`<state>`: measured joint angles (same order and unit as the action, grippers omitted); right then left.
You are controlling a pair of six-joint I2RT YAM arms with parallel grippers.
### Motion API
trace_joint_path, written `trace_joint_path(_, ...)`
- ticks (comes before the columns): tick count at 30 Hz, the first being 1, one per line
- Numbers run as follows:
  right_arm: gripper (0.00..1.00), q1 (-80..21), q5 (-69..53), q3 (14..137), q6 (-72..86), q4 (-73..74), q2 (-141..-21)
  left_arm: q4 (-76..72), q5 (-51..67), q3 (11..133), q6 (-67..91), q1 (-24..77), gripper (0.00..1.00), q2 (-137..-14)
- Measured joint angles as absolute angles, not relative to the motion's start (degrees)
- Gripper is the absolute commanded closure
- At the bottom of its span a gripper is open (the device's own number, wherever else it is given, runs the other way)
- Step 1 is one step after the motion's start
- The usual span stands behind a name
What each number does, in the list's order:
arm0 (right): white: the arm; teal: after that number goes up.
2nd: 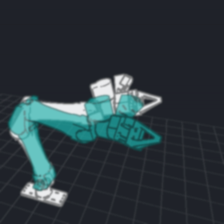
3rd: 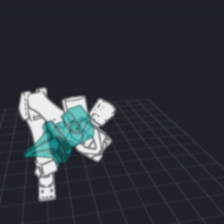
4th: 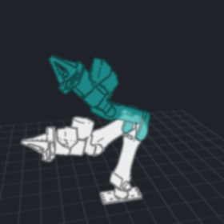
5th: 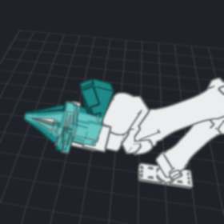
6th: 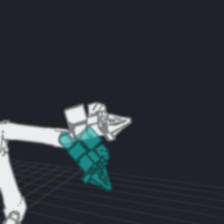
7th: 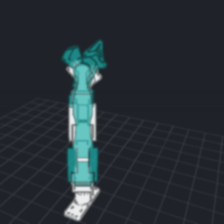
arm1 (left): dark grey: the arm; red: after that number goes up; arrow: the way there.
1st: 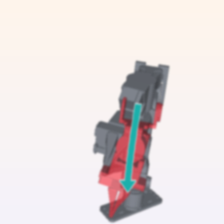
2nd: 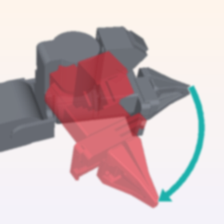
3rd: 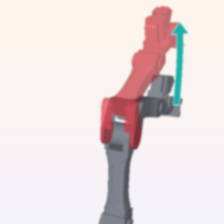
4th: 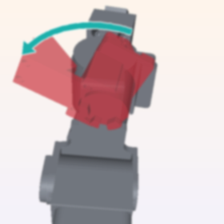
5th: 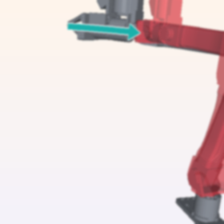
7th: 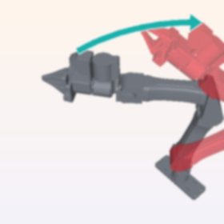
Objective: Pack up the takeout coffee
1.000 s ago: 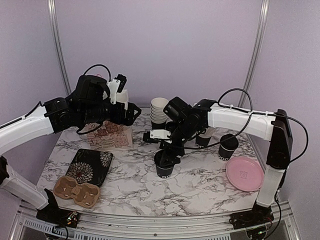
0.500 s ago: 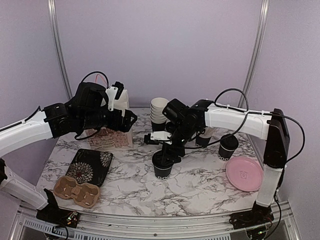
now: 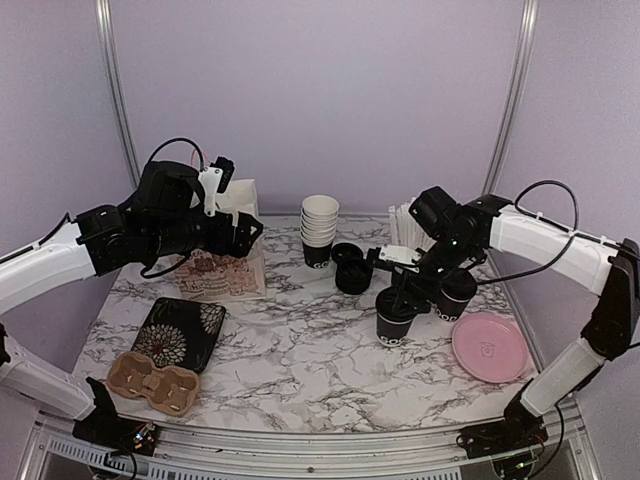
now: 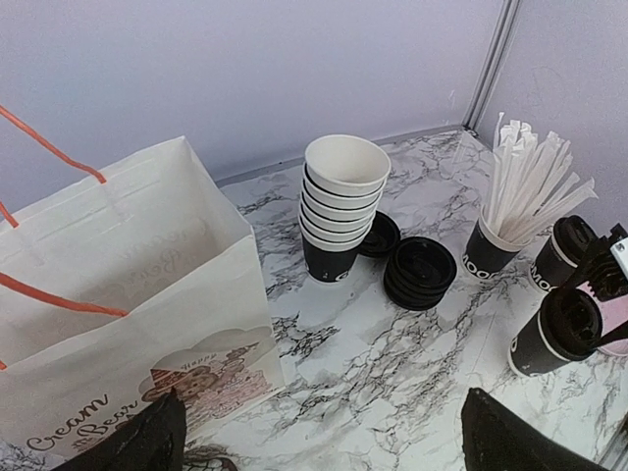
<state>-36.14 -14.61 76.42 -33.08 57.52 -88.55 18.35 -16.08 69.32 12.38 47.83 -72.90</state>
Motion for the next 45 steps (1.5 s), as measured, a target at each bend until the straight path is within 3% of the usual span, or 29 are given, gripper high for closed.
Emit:
trace_joint_path(11,0.36,-19.7,-11.22,67.53,-32.21,55.24,-82.32,22.7,-17.67,72.64,12.29,46.37,0.01,-73.84)
trace_joint_path(20,0.18,-18.24,-11.9,65.82,-30.87,53.63,-82.35,30.85,-20.69,87.02,10.33,43.77,0.02,-77.3)
trace_joint_path(24,0.02,-18.24,-14.2,66.41,-29.71,54.7,-81.25,34.5,-22.74,94.11,8.49,42.13,0.02,-78.26)
trace_joint_path(34,0.04,-18.24,-23.22,73.01,-28.8,58.08,-74.67,44.99,-24.97,104.68,6.24,28.95,0.11,-80.27)
trace_joint_path(39,0.07,-18.24,-28.93,73.6,-30.85,59.48,-72.55,48.71,-17.96,105.82,3.64,19.44,0.21,-82.96)
trace_joint_path(45,0.09,-18.24,-33.43,74.11,-33.54,61.01,-72.47,50.26,-5.65,105.82,-0.05,10.11,0.26,-86.37)
